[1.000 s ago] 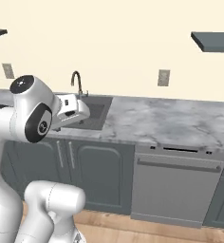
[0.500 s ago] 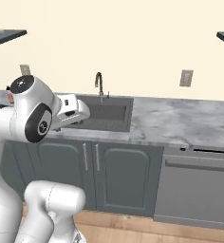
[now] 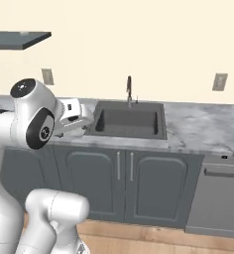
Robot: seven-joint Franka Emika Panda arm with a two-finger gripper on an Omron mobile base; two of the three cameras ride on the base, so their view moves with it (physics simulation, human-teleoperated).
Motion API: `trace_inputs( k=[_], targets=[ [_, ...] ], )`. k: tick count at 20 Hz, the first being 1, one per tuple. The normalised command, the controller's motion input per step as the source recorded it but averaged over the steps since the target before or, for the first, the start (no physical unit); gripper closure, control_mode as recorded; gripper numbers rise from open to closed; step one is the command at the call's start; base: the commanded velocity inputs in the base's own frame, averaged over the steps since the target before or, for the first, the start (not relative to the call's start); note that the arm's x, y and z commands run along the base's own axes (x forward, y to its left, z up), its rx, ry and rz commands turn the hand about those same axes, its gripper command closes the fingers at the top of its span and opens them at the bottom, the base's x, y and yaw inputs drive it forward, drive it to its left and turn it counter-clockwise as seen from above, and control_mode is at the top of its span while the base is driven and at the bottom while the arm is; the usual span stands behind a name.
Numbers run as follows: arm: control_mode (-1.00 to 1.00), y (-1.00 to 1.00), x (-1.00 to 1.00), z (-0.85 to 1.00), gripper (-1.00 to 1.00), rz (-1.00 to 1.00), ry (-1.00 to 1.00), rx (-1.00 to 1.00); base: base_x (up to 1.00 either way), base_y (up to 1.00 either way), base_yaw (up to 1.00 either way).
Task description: Pick the yogurt and cereal from the counter and place them in the cabinets closest to them.
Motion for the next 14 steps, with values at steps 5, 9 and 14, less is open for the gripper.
trace_inputs(
  k=[5, 9, 14],
  targets=[
    [1.0, 0.0, 0.0, 0.0, -1.0, 0.0, 0.0, 0.0, 0.0, 0.68, -0.04],
    [1.0, 0.0, 0.0, 0.0, -1.0, 0.0, 0.0, 0.0, 0.0, 0.67, -0.03],
    [1.0, 0.0, 0.0, 0.0, -1.0, 0.0, 0.0, 0.0, 0.0, 0.68, -0.03]
  ],
)
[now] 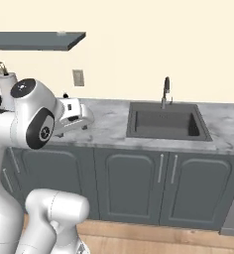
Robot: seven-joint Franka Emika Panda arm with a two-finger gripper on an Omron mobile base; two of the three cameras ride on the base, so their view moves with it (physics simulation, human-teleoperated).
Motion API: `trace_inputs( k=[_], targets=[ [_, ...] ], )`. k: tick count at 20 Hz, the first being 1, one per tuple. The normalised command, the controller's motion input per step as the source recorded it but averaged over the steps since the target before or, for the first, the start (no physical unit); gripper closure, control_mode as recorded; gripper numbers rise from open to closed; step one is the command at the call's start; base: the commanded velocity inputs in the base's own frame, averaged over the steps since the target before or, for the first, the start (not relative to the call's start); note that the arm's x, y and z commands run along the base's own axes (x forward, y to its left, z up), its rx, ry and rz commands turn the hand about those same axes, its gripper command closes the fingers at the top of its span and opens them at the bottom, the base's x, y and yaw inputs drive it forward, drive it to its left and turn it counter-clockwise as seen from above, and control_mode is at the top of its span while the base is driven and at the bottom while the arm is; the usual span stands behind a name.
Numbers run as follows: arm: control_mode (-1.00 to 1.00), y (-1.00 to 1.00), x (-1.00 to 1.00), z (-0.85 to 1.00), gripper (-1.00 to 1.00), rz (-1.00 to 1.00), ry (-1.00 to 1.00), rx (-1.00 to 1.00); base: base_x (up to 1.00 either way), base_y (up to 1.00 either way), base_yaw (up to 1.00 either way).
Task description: Pick the yogurt and cereal from the counter and place them in the cabinets closest to them.
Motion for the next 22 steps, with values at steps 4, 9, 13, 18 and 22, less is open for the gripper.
trace_inputs(
  k=[4, 9, 13, 18, 22],
  targets=[
    [1.0, 0.0, 0.0, 0.0, -1.0, 0.0, 0.0, 0.0, 0.0, 0.67, -0.03],
    [1.0, 0.0, 0.0, 0.0, -1.0, 0.0, 0.0, 0.0, 0.0, 0.67, -0.03],
    [1.0, 0.0, 0.0, 0.0, -1.0, 0.0, 0.0, 0.0, 0.0, 0.68, -0.03],
    [1.0, 0.0, 0.0, 0.0, -1.0, 0.0, 0.0, 0.0, 0.0, 0.68, -0.02],
    [1.0, 0.0, 0.0, 0.0, -1.0, 0.0, 0.0, 0.0, 0.0, 0.66, -0.02]
  ],
)
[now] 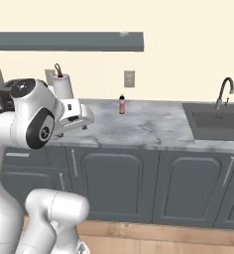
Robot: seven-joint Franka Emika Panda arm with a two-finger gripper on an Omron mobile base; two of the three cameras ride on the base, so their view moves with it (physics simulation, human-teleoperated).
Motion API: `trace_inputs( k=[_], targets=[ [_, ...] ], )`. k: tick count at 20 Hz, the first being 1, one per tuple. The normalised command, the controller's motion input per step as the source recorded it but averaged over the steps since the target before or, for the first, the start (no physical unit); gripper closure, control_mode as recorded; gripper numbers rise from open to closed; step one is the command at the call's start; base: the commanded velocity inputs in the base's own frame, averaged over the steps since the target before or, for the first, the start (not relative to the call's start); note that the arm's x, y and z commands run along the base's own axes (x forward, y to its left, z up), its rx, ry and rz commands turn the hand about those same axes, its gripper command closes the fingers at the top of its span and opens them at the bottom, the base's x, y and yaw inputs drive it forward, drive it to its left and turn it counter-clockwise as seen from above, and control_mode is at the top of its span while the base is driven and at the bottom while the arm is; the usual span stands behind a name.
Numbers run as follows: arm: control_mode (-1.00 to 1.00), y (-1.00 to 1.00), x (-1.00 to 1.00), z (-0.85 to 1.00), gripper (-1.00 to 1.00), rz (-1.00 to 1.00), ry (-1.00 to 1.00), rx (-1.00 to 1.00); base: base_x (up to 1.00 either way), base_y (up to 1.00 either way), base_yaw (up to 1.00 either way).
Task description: Pick the yogurt and cereal from the counter and place them in the cabinets closest to them.
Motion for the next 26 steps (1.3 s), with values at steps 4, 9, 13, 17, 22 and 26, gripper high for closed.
trace_inputs(
  k=[4, 9, 13, 17, 22, 26],
  targets=[
    [1.0, 0.0, 0.0, 0.0, -1.0, 0.0, 0.0, 0.0, 0.0, 0.59, -0.02],
    [1.0, 0.0, 0.0, 0.0, -1.0, 0.0, 0.0, 0.0, 0.0, 0.51, -0.01],
    [1.0, 0.0, 0.0, 0.0, -1.0, 0.0, 0.0, 0.0, 0.0, 0.53, -0.01],
    [1.0, 0.0, 0.0, 0.0, -1.0, 0.0, 0.0, 0.0, 0.0, 0.57, -0.01],
    [1.0, 0.0, 0.0, 0.0, -1.0, 0.0, 0.0, 0.0, 0.0, 0.47, -0.01],
    [1.0, 0.0, 0.0, 0.0, -1.0, 0.0, 0.0, 0.0, 0.0, 0.32, 0.0]
  ],
)
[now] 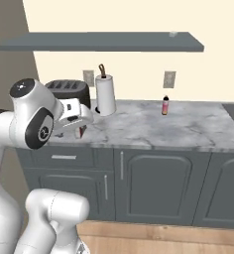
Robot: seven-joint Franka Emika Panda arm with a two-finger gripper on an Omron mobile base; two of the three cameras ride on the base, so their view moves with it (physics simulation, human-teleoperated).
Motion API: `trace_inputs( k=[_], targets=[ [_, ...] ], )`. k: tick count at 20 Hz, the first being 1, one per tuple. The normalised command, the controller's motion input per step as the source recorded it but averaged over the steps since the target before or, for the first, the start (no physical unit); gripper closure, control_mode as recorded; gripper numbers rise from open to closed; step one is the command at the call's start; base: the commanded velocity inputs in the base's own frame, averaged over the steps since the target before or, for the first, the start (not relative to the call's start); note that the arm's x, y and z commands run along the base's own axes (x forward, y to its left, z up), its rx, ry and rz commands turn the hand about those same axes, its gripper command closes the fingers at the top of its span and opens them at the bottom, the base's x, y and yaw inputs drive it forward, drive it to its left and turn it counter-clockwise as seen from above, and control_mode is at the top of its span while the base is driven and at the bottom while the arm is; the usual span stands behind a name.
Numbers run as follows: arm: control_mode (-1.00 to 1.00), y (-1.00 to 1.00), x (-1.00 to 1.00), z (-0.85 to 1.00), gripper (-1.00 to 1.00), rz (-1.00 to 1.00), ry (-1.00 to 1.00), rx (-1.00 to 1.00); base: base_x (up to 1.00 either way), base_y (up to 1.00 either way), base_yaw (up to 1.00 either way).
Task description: Pick the yogurt and cereal from the counter and place them in the cabinets closest to them.
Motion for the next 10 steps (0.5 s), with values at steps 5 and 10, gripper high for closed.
trace_inputs(
  k=[5, 10],
  targets=[
    [1.0, 0.0, 0.0, 0.0, -1.0, 0.0, 0.0, 0.0, 0.0, 0.28, 0.0],
    [1.0, 0.0, 0.0, 0.0, -1.0, 0.0, 0.0, 0.0, 0.0, 0.43, 0.0]
  ],
)
